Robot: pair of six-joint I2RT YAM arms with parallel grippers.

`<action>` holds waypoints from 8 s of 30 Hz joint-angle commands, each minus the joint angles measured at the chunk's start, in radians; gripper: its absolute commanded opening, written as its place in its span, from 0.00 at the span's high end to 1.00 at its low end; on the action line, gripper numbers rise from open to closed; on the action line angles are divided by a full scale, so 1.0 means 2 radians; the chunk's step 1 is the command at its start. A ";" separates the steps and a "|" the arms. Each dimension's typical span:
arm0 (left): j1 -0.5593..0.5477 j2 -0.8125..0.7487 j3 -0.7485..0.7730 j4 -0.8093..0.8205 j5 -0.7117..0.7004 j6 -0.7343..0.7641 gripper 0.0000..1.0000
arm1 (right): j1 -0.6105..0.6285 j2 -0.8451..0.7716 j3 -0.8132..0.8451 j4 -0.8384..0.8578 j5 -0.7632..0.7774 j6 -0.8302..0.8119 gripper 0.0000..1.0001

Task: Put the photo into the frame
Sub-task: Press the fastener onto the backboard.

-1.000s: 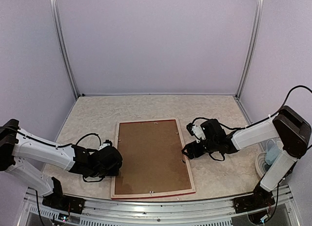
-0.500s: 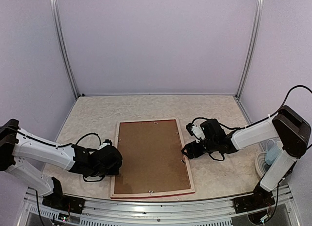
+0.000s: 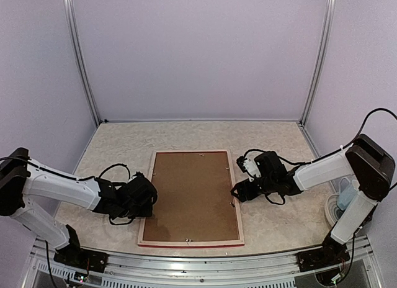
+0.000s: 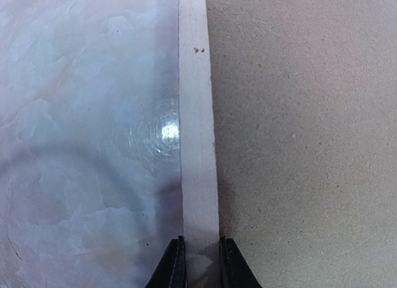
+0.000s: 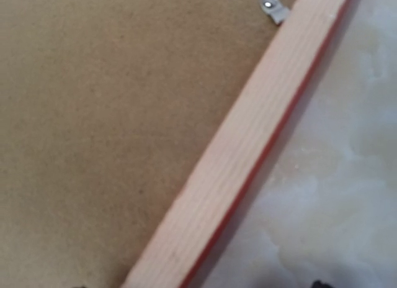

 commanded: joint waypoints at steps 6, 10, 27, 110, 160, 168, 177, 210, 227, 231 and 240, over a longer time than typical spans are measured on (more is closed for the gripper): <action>0.064 0.010 0.025 0.048 0.007 0.080 0.82 | 0.008 0.020 0.001 -0.033 0.005 -0.008 0.23; 0.073 0.009 0.041 0.034 0.002 0.088 0.76 | 0.009 0.019 0.000 -0.035 0.010 -0.008 0.23; 0.072 0.036 0.054 -0.002 0.044 0.076 0.58 | 0.011 0.022 0.004 -0.037 0.014 -0.008 0.23; 0.033 -0.003 0.029 -0.024 0.019 0.027 0.69 | 0.021 0.033 0.013 -0.049 0.030 -0.012 0.23; 0.169 -0.040 -0.097 0.263 0.100 0.175 0.34 | 0.101 0.006 0.117 -0.239 0.080 0.045 0.21; 0.169 -0.022 -0.090 0.263 0.103 0.178 0.35 | 0.102 0.011 0.120 -0.249 0.086 0.037 0.29; 0.169 -0.001 -0.083 0.262 0.109 0.181 0.35 | 0.102 0.017 0.122 -0.252 0.085 0.031 0.37; 0.169 0.016 -0.077 0.260 0.115 0.184 0.46 | 0.108 0.026 0.156 -0.287 0.063 0.001 0.47; 0.169 0.016 -0.076 0.261 0.118 0.185 0.46 | 0.107 0.040 0.200 -0.324 0.105 -0.029 0.28; 0.169 0.016 -0.076 0.261 0.118 0.185 0.46 | 0.105 0.051 0.199 -0.327 0.113 -0.029 0.27; 0.169 0.017 -0.075 0.260 0.121 0.186 0.46 | 0.093 0.058 0.189 -0.323 0.093 -0.036 0.30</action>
